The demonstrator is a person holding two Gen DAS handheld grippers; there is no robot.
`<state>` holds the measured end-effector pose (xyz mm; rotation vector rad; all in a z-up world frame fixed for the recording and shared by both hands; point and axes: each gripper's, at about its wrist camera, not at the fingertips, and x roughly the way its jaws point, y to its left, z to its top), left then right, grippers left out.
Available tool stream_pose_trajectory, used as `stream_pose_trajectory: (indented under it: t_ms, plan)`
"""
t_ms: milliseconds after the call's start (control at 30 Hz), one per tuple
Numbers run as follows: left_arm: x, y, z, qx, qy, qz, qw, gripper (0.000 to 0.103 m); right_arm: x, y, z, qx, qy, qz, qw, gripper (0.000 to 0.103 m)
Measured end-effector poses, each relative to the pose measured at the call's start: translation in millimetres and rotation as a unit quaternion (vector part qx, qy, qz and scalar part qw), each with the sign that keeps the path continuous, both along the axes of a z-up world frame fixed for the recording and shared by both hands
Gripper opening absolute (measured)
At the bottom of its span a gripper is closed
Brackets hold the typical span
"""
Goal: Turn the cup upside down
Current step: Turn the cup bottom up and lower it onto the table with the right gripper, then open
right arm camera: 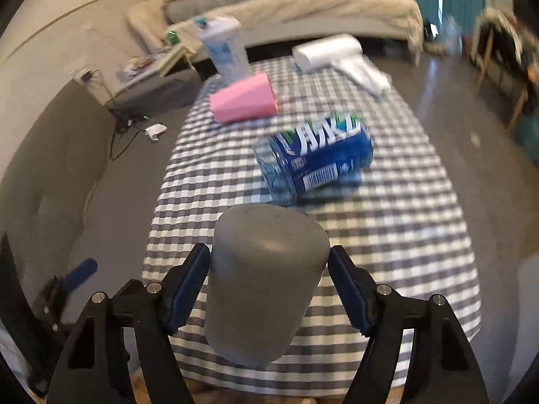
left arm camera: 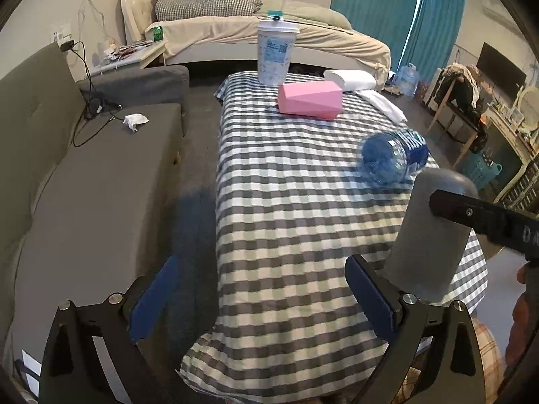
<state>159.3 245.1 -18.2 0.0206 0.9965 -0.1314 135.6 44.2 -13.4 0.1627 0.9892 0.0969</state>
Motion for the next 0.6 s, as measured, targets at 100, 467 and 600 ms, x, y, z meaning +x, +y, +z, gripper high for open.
stream_pose_trajectory:
  t_ms: [100, 467, 600]
  plan:
    - [-4.2, -7.4, 1.7, 0.007, -0.006, 0.001, 1.0, 0.101, -18.7, 2.6, 5.6, -0.055, -0.066, 0.026, 0.996, 0.072]
    - [-14.7, -16.8, 5.6, 0.012, -0.022, 0.025, 0.9994, 0.101, -62.9, 1.2, -12.5, -0.121, -0.148, 0.096, 0.977, 0.072]
    - [-17.6, -19.8, 5.2, 0.014, -0.021, 0.032, 0.9992, 0.101, -62.0, -4.9, -14.2, -0.081, -0.148, 0.1, 0.981, 0.08]
